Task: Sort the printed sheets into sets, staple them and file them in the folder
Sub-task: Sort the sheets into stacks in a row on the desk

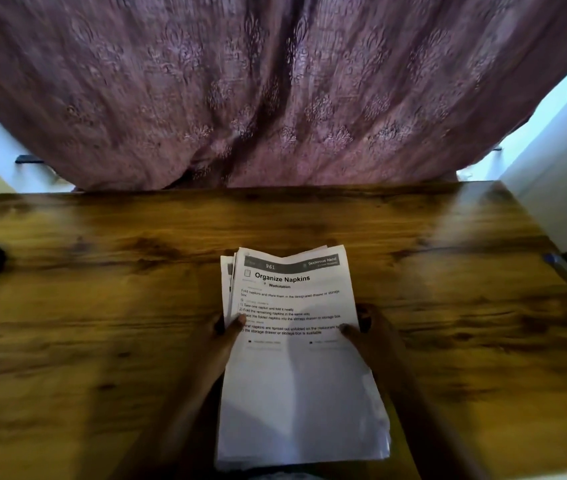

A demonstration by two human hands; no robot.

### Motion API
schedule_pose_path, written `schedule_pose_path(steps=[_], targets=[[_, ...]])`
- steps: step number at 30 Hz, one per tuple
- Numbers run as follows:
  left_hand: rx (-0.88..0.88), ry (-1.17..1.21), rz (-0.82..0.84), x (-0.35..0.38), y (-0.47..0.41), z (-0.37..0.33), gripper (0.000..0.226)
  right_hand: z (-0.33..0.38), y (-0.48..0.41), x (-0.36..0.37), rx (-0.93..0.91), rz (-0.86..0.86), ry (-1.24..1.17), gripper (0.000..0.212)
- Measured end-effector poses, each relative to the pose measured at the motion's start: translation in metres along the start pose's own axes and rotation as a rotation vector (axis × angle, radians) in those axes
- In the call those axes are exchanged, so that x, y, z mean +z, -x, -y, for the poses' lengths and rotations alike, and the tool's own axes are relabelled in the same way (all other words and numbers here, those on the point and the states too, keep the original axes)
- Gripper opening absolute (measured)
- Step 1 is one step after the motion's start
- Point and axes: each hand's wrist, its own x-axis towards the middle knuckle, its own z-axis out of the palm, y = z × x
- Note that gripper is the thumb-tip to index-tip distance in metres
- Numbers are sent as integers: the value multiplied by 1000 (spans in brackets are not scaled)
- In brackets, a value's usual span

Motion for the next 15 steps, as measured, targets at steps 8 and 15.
schedule_pose_path(steps=[8,15], targets=[[-129,49,93,4,-11,-7,22,-5,-14,-16,-25,-69,-121,31],[-54,-10,96,31,-17,-6,27,-15,-36,-31,26,-195,-40,28]])
